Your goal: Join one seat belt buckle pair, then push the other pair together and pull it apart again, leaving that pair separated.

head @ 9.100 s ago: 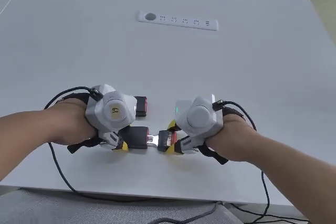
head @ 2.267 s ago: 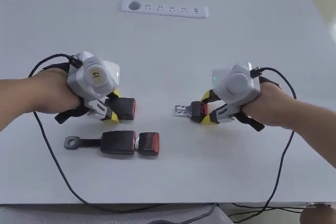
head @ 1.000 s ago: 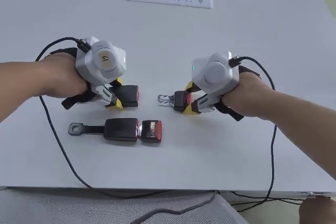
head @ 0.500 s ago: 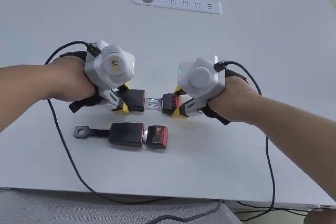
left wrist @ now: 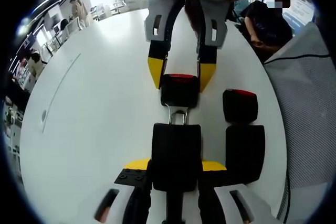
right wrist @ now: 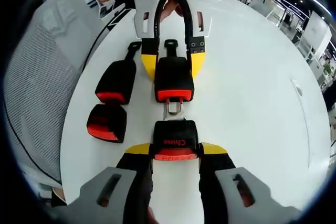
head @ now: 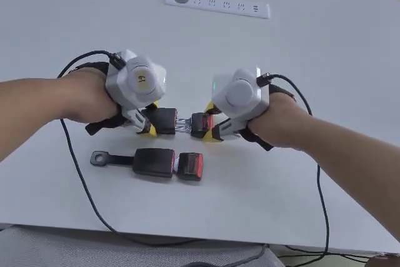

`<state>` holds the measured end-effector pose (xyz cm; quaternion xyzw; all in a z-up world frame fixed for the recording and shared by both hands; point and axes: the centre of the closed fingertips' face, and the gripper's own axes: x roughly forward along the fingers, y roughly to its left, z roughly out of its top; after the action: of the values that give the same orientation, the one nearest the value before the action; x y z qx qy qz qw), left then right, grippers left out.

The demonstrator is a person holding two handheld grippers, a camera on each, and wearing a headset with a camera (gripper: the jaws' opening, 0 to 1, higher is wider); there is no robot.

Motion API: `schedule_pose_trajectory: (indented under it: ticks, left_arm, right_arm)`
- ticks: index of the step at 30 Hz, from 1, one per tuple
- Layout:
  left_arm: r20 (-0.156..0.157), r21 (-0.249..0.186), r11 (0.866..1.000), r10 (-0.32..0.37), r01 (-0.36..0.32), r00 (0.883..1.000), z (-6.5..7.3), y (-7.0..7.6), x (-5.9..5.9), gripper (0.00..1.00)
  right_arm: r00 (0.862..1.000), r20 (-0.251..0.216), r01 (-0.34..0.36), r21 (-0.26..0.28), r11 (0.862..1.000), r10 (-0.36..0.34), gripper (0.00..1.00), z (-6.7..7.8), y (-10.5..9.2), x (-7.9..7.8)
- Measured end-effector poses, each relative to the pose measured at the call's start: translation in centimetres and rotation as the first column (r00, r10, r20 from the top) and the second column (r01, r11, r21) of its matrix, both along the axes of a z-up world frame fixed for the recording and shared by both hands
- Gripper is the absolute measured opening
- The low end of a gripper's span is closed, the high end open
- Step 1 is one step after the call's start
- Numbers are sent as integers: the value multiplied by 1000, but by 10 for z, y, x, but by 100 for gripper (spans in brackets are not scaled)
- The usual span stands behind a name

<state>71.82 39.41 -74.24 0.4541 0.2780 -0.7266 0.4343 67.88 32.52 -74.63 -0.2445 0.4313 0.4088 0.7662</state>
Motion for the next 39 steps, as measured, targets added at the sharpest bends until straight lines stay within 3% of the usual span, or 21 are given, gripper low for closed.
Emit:
schedule_pose_trajectory:
  ticks: [4,14,39]
  left_arm:
    - [3,2,1000,-15,15,1000,0,-1,-1,34]
    - [-19,-53,997,-53,52,998,0,-1,0,33]
    - [-18,-39,998,-43,42,999,0,-2,0,33]
  right_arm:
    - [1000,0,2,29,1000,-2,32,1,3,3]
    - [1000,2,0,-2,1000,0,31,1,7,5]
    - [1000,-7,11,-13,1000,-11,30,0,18,13]
